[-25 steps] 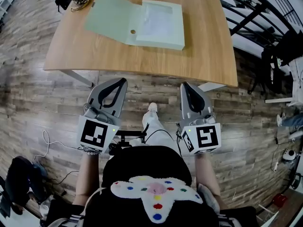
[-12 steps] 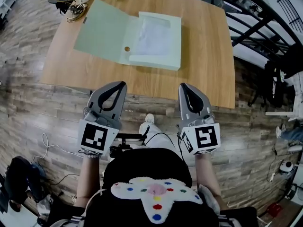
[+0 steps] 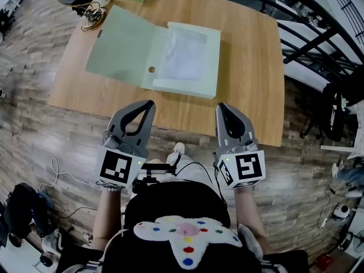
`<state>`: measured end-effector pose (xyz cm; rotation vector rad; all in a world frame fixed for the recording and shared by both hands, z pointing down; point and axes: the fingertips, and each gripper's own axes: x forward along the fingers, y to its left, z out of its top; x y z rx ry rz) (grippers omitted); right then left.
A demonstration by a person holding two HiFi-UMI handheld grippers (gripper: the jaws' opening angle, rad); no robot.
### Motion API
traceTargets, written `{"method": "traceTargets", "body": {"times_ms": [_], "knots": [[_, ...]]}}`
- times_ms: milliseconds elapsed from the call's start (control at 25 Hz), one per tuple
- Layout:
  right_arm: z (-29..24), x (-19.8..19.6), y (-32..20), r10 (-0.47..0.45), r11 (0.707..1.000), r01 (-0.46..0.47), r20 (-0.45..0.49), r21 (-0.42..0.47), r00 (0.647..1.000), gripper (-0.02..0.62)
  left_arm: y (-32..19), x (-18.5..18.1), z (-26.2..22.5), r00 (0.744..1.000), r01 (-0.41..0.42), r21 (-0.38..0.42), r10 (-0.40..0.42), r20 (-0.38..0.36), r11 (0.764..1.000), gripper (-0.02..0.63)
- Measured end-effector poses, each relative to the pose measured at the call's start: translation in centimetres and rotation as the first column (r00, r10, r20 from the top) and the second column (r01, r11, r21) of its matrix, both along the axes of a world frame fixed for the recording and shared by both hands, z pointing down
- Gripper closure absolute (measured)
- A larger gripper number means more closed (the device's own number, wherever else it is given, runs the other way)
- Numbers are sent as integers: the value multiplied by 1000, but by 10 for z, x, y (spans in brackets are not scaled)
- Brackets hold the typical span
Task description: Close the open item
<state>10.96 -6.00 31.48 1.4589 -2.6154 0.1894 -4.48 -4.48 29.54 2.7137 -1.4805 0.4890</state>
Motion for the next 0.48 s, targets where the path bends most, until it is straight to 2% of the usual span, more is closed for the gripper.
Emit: {"method": "traceTargets", "body": {"times_ms": [480], "knots": [[-4, -8, -16, -8, 1000, 7, 10, 11, 1000, 586, -14, -7, -6, 1000, 13, 2, -13, -6, 1000, 601]]}}
